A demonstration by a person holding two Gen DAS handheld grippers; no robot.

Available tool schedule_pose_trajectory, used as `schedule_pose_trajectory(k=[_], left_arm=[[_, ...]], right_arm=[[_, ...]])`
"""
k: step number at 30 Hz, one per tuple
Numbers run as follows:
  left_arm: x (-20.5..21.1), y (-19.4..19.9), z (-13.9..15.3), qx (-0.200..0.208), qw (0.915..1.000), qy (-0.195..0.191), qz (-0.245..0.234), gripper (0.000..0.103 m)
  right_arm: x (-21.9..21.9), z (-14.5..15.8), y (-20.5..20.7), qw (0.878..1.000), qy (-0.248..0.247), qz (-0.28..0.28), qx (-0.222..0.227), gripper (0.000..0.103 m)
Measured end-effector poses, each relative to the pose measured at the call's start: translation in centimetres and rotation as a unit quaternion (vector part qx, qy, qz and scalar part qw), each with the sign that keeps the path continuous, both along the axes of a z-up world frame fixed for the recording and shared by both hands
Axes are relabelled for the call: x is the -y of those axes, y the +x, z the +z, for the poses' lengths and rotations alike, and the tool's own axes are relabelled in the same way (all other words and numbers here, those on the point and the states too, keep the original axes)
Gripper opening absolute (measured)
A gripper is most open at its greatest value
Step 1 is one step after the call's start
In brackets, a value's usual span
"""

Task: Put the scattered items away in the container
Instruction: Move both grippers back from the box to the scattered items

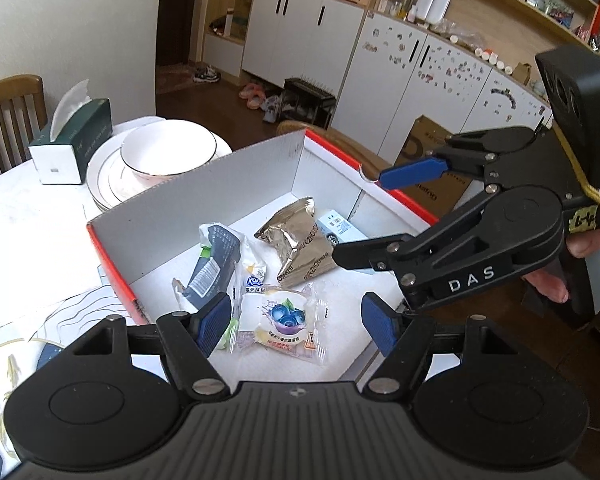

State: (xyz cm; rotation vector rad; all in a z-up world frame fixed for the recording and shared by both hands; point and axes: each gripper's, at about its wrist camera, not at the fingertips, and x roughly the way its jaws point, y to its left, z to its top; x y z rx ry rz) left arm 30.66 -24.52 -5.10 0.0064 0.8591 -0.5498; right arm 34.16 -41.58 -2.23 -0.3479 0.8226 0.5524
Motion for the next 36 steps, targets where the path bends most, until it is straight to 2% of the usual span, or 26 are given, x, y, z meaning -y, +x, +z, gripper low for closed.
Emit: schedule_pose_trajectory(k=[5,9,20,24,30,36], left_arm=[[-1.4,-1.3,0.9,0.016,0.9999,0.0,0.0,0.071],[-3.1,-2.5,1.7,0.019,0.9997,-0.013,-0.001,0.08],[-8.1,-6.4,2.8,0.045,0.999,-0.004,-0.004,0.087],[-10.7,-7.7,3.1,0.049,0.9988,-0.009,0.003,0.101],[-15.0,-9.6,3.6,0.057,0.9982,-0.016,0.011,0.102],[-19.6,-11.1,3.3,0.062,0.9966,-0.007,0.054,0.102]], right_arm=[[-0.7,0.7,-1.6,1.0,0.014,-0.004,0.003,0.09],[-1.6,1.4,-2.9,0.999,0.03,-0.009,0.008,0.093],[-5.4,2.6,-6.9,0.997,0.064,-0.034,0.025,0.099],[-7.5,2.6,-8.6,0.997,0.068,-0.034,0.025,0.1],[-10.9,1.8,-11.2,0.997,0.07,-0.029,0.014,0.1],[-14.3,0.8,-14.0,0.998,0.062,-0.022,0.012,0.1]])
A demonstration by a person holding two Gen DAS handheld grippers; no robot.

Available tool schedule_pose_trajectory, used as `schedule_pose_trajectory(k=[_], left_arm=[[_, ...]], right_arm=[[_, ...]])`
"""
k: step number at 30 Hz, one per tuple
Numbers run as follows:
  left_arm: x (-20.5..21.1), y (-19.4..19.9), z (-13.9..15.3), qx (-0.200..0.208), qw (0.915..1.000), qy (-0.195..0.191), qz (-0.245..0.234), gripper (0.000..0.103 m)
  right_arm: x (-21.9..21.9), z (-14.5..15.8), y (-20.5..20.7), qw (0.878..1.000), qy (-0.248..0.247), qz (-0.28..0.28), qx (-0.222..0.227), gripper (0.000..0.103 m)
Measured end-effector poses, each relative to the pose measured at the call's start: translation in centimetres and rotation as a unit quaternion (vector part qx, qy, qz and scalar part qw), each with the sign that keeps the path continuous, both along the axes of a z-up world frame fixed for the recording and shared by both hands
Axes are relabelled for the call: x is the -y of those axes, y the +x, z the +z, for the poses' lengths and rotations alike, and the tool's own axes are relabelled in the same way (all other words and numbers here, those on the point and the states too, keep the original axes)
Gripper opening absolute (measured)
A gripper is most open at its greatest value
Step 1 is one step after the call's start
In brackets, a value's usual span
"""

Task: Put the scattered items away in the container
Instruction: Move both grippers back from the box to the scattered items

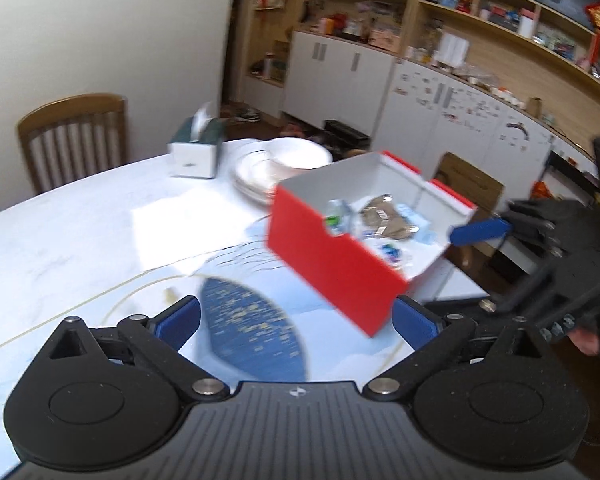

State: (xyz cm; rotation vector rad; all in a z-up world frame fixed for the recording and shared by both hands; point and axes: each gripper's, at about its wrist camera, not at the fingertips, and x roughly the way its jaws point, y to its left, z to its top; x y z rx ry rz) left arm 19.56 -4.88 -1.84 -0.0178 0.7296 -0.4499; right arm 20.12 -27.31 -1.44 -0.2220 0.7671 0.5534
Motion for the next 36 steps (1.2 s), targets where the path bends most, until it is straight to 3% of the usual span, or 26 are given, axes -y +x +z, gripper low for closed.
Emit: schedule_pose_trajectory(k=[10,24,30,36], left_arm=[[-6.1,-1.5,-1.7,-0.012,0.9994,0.013,0.029,0.102],[-11.4,-2.6,-6.4,-0.037,0.9966,0.042,0.06,0.102],[-13.0,-2.4,-7.9,-0.032,0.9951,0.056,0.075,0.102],[-13.4,-2.3,-9.1,-0.012,0.9952,0.08,0.054,0.102]], right_arm=[[-5.2,-2.2,-4.0,1.0,-0.01,0.021,-0.016,0.1],[-9.3,-5.7,-7.8,0.998,-0.024,0.045,-0.047,0.099],[-10.9,-8.5,-9.6,0.994,-0.057,0.066,-0.064,0.095],[-11.8,-11.1,-10.1,0.993,-0.069,0.057,-0.079,0.091]])
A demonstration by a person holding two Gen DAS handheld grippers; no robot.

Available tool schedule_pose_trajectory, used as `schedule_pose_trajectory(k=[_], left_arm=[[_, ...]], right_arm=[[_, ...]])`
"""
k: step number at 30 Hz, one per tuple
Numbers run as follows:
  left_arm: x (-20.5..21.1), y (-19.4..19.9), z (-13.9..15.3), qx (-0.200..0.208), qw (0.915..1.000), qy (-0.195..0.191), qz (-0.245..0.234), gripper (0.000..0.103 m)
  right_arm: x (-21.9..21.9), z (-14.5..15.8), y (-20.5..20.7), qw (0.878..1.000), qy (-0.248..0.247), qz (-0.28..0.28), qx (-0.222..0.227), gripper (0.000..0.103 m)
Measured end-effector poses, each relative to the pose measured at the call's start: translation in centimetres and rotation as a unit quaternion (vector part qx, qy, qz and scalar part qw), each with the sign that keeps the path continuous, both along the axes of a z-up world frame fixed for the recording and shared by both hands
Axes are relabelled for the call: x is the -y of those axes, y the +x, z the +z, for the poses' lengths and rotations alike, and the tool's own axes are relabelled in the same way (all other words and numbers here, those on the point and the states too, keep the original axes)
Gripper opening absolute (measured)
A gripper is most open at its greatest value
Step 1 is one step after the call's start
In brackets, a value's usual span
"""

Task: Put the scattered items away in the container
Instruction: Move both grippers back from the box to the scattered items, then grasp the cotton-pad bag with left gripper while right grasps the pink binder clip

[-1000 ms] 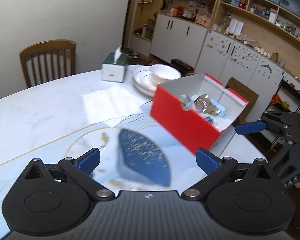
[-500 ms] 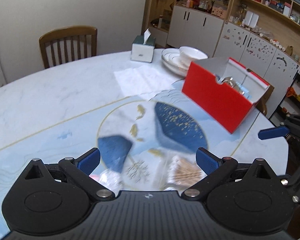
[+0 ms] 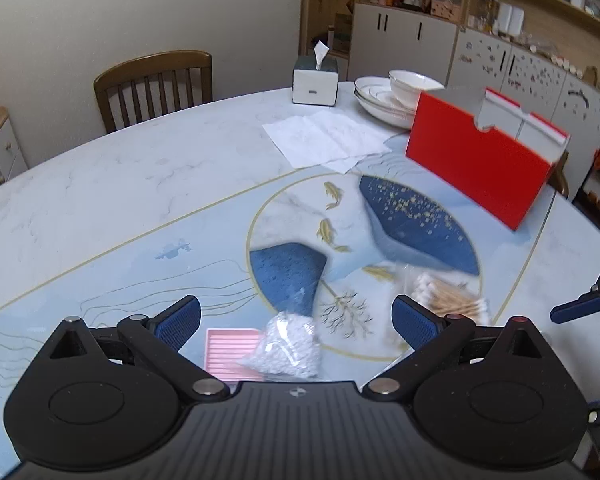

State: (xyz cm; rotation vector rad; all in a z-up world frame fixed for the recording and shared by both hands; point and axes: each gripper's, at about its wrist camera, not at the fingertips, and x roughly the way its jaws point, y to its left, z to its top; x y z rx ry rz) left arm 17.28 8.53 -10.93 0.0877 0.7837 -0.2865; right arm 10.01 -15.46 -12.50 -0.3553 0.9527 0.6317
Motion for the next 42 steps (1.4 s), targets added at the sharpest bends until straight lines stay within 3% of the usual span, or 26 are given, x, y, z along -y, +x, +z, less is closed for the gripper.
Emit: schedule_pose_trajectory(k=[10,22,29,32,41,42], left_arm=[[0.4,0.4,-2.0,-0.005,0.9995,0.017,-0.026,0.102],[0.5,1.1,-3.8,-0.025,0.9992,0.022,-0.021,0.099],[0.5,1.1,-3.9,-0.024,0.9992,0.027,-0.018,0.089],[0.5,1.1,-4.0,-0.028,0.9991,0.028,-0.018,0.077],[0.5,1.1,-4.3,-0.038,0.9986,0.034,-0.014,0.062],[0.5,1.1,-4.3,-0.039,0.9986,0.035,-0.013,0.056]], right_arm=[[-0.8,-1.4,-0.1,1.0,-0.017,-0.004,0.007,0.082],[-1.6,-2.2,-0.1,1.0,-0.025,0.003,0.012,0.072],[-2.2,-2.4,0.2,1.0,-0.023,0.005,0.019,0.062],[-2.3,-2.3,0.4,1.0,-0.018,0.005,0.016,0.058],[-2.0,-2.2,0.5,1.0,-0.014,0.0,0.014,0.041],[-1.9,-2.3,0.5,1.0,-0.016,-0.002,0.016,0.04]])
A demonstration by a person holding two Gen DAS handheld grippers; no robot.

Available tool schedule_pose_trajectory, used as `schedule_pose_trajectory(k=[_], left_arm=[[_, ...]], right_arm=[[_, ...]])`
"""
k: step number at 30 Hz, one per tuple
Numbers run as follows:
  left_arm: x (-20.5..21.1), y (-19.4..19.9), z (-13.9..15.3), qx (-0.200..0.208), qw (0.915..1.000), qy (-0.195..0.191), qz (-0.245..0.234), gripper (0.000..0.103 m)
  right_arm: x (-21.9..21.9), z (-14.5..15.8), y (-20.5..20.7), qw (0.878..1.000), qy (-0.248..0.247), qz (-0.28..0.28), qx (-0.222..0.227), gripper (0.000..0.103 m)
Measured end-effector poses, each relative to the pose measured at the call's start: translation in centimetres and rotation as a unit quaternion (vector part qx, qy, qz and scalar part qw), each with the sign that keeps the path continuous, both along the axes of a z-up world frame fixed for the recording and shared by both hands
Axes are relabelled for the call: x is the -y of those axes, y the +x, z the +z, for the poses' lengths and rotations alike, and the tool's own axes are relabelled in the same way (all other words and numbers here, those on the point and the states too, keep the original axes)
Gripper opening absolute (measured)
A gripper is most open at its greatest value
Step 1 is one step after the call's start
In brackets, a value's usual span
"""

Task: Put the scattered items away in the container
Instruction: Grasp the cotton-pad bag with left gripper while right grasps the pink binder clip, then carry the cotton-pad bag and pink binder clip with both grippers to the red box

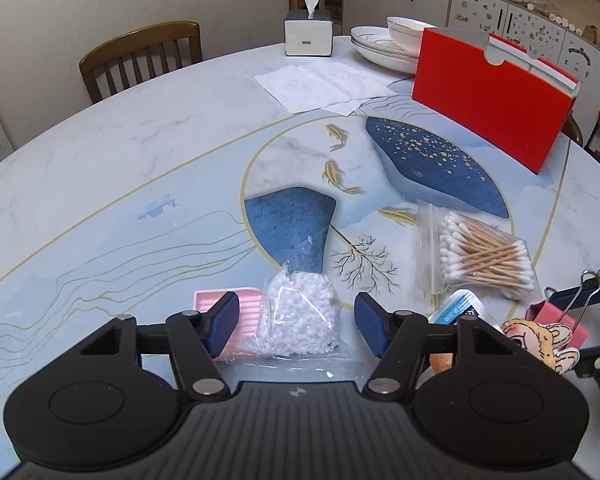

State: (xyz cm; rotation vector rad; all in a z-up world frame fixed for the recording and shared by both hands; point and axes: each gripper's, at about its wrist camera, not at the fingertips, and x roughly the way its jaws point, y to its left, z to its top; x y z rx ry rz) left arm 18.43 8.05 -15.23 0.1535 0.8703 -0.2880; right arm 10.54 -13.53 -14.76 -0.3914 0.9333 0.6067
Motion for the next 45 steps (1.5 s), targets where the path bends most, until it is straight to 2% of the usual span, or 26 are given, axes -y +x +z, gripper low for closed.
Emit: schedule_pose_trajectory(k=[2,14,21,30,45], left_arm=[[0.0,0.1,-0.1,-0.007,1.0,0.003,0.003,0.05],[0.3,0.2,0.0,-0.018,0.9998,-0.002,0.011,0.033],[0.7,0.1,0.4,-0.024,0.9995,-0.009,0.017,0.032],[2.2,-0.3,2.3,-0.021,0.9992,-0.025,0.023,0.032],[7.7,-0.4,5.6,-0.018,0.9988,-0.046,0.0,0.032]], right_arm=[[0.2,0.0,0.1,1.0,-0.001,-0.003,0.001,0.031],[2.3,0.2,0.6,0.999,0.0,-0.038,0.013,0.031],[4.0,0.9,1.0,0.998,0.015,-0.055,0.014,0.031],[7.1,1.9,1.7,0.996,0.019,-0.083,0.019,0.031],[12.6,4.2,3.3,0.992,0.044,-0.117,0.029,0.031]])
